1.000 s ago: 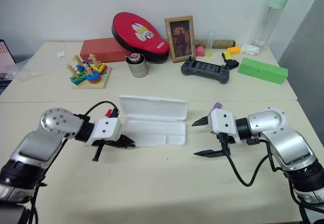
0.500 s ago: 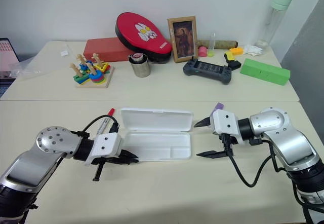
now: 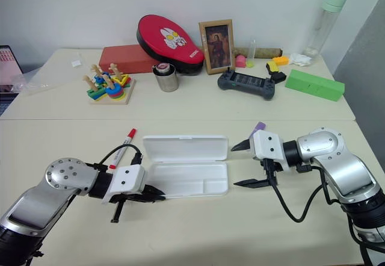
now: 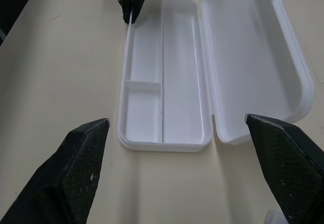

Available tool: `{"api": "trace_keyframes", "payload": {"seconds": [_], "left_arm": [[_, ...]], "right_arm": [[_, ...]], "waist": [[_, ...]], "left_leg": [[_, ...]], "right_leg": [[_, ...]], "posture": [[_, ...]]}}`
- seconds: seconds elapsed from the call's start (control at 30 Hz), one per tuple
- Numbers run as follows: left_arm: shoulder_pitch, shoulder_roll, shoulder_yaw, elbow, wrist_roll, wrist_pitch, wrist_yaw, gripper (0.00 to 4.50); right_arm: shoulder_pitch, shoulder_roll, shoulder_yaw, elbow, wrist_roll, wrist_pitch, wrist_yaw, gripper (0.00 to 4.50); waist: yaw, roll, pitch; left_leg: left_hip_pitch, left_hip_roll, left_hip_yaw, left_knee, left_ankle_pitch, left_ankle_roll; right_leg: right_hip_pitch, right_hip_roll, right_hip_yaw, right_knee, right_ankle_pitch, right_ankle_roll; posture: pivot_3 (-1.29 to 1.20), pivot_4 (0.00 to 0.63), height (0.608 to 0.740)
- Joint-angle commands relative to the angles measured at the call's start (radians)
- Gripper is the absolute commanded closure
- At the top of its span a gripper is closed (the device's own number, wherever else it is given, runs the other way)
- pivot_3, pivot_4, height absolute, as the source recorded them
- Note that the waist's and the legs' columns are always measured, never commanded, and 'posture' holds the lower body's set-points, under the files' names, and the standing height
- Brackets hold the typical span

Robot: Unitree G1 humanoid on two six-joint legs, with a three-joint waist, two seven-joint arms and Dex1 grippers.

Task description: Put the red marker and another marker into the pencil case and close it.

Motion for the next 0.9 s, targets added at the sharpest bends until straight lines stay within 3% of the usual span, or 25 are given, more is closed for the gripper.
{"api": "trace_keyframes", "payload": {"seconds": [0.03,0.07,0.13,0.4,0.73,0.9], "left_arm": [[0.004,-0.002,0.0,-0.019,0.0,-0.034,0.01,4.45],[0.004,-0.002,-0.001,-0.017,0.001,-0.035,0.012,3.99],[0.004,-0.003,-0.002,-0.016,0.0,-0.036,0.014,3.77],[-0.008,-0.02,0.008,-0.017,-0.007,-0.027,0.044,2.21],[0.035,0.037,0.166,-0.109,-0.182,0.136,0.049,0.15],[0.085,0.072,0.31,-0.201,-0.327,0.275,0.06,0.05]], "right_arm": [[-0.018,-0.008,-0.029,-0.021,0.009,0.002,-0.003,0.0],[-0.019,-0.008,-0.03,-0.021,0.009,0.002,-0.003,0.0],[-0.021,-0.009,-0.03,-0.019,0.008,0.002,-0.003,0.0],[-0.029,-0.01,-0.031,-0.011,0.009,0.001,0.001,0.0],[-0.046,-0.017,-0.045,0.016,0.013,-0.011,0.011,0.0],[-0.048,-0.017,-0.059,0.022,0.027,-0.007,0.02,0.0]], "waist": [[0.0,0.0,0.0],[0.0,0.0,0.0],[0.0,0.0,0.0],[0.0,0.0,0.0],[0.0,0.0,0.0],[-0.001,0.0,0.0]], "left_leg": [[0.0,0.0,0.0,0.0,0.0,0.0],[0.0,0.0,0.0,0.0,0.0,0.0],[0.0,0.0,0.0,0.0,0.0,0.0],[0.0,0.0,0.0,0.0,0.0,0.0],[0.0,0.0,0.0,0.0,0.0,0.0],[0.0,0.0,0.0,0.0,0.0,0.0]], "right_leg": [[0.0,0.0,0.0,0.0,0.0,0.0],[0.0,0.0,0.0,0.0,0.0,0.0],[0.0,0.0,0.0,0.0,0.0,0.0],[0.0,0.0,0.0,0.0,0.0,0.0],[0.0,0.0,0.0,0.0,0.0,0.0],[0.0,0.0,0.0,0.0,0.0,0.0]], "posture": [[0.0,0.15,0.74],[0.0,0.15,0.74],[0.0,0.15,0.74],[0.0,0.15,0.74],[0.0,0.15,0.74],[0.0,0.15,0.74]]}}
